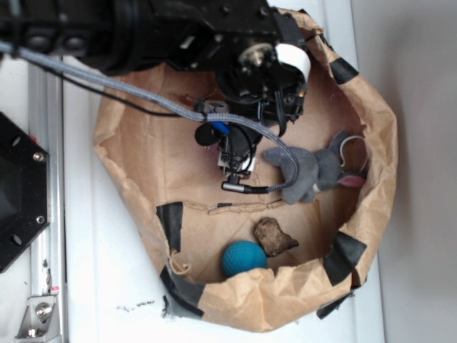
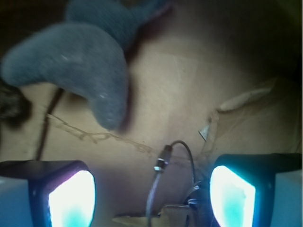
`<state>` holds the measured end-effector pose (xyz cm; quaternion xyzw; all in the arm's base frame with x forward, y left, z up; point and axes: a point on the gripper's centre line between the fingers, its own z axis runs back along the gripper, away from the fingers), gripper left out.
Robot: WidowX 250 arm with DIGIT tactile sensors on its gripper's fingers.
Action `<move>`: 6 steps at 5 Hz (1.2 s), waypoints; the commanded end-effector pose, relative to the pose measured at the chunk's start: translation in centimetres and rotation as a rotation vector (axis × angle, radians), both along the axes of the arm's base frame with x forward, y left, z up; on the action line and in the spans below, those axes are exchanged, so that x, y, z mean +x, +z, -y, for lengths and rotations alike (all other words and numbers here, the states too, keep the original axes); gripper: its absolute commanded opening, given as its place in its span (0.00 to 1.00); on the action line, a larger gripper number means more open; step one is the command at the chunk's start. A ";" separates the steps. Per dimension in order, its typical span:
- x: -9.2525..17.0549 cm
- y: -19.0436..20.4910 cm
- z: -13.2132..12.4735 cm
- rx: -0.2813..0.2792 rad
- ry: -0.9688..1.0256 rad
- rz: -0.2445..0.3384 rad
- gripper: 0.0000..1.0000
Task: Grab the silver keys.
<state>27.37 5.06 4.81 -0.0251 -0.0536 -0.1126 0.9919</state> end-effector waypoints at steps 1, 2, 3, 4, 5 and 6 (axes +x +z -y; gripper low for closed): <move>-0.3 -1.1 -0.1 0.041 -0.003 0.003 1.00; -0.5 -1.8 0.2 0.055 -0.006 0.008 0.00; -0.6 -1.8 0.3 0.059 -0.009 0.018 0.00; -0.4 -1.7 0.3 0.058 -0.005 0.018 0.00; -0.3 -1.3 0.2 0.048 -0.005 0.015 0.00; -0.3 -0.6 0.2 0.031 -0.012 0.008 0.00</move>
